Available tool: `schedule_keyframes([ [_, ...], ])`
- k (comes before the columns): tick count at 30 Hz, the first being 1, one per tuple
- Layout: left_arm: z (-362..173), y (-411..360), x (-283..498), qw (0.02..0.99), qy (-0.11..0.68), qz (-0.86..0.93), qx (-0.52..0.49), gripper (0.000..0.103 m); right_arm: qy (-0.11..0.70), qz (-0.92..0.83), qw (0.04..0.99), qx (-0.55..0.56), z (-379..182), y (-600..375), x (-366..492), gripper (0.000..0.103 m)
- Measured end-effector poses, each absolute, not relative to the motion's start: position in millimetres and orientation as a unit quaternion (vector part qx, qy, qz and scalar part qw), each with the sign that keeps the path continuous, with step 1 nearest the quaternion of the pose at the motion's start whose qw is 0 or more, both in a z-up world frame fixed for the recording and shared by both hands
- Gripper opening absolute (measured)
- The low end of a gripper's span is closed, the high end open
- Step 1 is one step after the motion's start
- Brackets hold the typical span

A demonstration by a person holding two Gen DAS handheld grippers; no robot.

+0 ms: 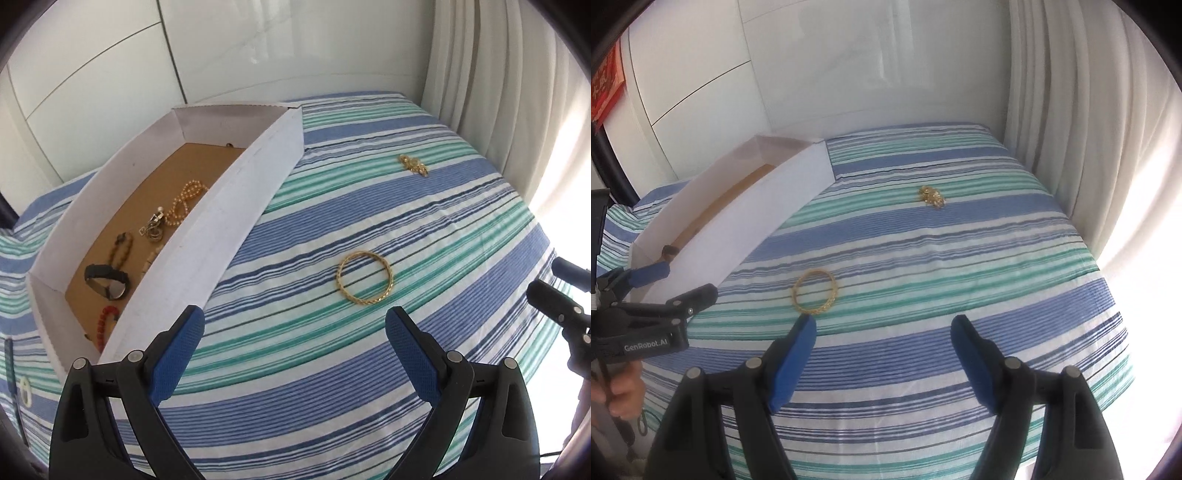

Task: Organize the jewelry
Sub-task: 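Withdraw both tools from the tray toward the gold bangle and earrings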

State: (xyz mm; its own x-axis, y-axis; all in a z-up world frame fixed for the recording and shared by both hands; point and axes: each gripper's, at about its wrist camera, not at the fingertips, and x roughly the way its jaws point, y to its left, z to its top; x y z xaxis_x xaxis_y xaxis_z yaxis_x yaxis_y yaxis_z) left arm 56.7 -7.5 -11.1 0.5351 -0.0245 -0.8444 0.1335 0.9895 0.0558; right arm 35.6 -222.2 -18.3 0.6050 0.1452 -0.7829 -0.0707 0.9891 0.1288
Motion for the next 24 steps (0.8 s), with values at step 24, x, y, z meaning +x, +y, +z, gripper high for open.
schedule_keyframes([
  [24, -89.2, 16.0, 64.3, 0.829, 0.550, -0.096, 0.008, 0.098, 0.475, 0.090, 0.875, 0.002, -82.5, -206.1, 27.0, 0.077],
])
